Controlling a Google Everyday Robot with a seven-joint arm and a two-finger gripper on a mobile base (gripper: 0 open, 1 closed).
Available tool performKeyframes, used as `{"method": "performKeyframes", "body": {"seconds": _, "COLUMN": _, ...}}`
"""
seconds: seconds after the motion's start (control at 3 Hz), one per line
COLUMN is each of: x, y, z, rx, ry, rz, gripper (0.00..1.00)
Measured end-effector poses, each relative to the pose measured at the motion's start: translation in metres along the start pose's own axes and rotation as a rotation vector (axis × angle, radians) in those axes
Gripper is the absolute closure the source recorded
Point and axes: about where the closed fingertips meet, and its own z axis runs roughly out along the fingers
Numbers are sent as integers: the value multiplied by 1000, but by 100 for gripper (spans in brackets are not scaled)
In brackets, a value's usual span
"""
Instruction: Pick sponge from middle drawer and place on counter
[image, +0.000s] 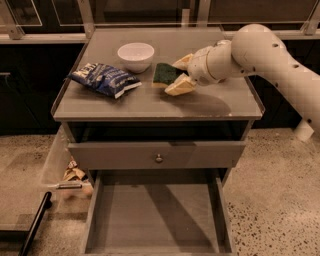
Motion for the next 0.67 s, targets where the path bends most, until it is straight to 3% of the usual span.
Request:
{"method": "performKeyframes", "body": {"seconds": 0.33, "x": 0, "y": 0, "z": 0, "rx": 0, "ry": 0, "rz": 0, "gripper": 0}}
{"method": "performKeyframes", "body": {"seconds": 0.67, "x": 0, "y": 0, "z": 0, "rx": 0, "ry": 0, "rz": 0, "gripper": 0}}
